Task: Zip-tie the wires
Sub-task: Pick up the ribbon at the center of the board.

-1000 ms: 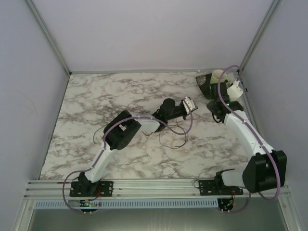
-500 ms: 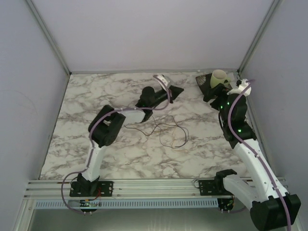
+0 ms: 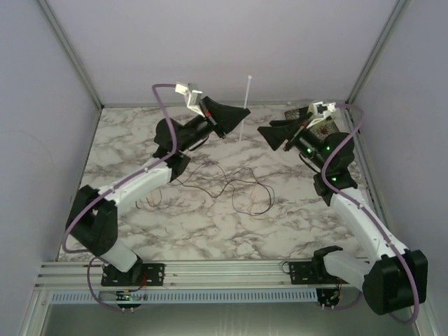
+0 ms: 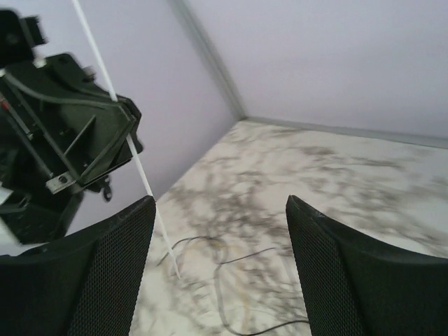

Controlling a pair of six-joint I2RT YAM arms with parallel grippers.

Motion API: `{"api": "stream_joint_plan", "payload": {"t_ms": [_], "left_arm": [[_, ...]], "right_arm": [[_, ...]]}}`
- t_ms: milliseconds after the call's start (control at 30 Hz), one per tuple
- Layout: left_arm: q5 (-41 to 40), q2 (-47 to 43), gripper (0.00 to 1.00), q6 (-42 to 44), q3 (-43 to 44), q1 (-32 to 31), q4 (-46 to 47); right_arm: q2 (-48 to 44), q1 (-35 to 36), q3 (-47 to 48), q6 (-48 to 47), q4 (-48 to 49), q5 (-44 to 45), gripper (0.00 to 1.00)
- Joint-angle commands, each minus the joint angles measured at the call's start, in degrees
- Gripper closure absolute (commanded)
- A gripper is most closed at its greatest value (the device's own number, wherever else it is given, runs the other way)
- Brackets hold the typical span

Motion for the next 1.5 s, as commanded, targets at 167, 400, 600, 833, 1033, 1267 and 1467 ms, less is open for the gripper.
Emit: {"api": "stream_joint_plan", "payload": {"t_ms": [167,400,600,833,1033,1267,1467], "left_arm": [[1.2,-11.2,1.00,-8.0,-6.9,-0.2,-4.3],[0.2,-13.7,1.00,-9.3,-10.4,-0.2,-2.5],[-0.5,-14.8,1.00,-10.9,-12.5,-0.1,-0.4],[-0.8,-15.7,1.00,-10.2,-12.5,-0.1,-1.0],[-0.5,-15.7,0.87,-9.7,-11.5,-0.2,-1.0],[-0.4,-15.2,0.65,-2.6,-6.3,0.2,-6.1],[1.1,-13.3,0.63,-1.6,-3.6,0.6,-5.6]], "right_arm": [[7.5,11.8,6.1,5.0,14.9,-15.5,0.27],[10.0,15.2,8.2,3.6,14.7,-13.3,0.38],[10.1,15.3,8.6,1.7,12.0,-11.0,0.61],[8.7,15.4,8.6,-1.1,6.8,-9.5,0.95],[8.0,15.4,8.9,-2.2,3.5,-8.1,1.00],[7.3,15.8,9.1,-2.0,0.5,-8.2,1.00],[6.2,16.2,8.5,-2.2,-0.1,-8.1,1.00]]}}
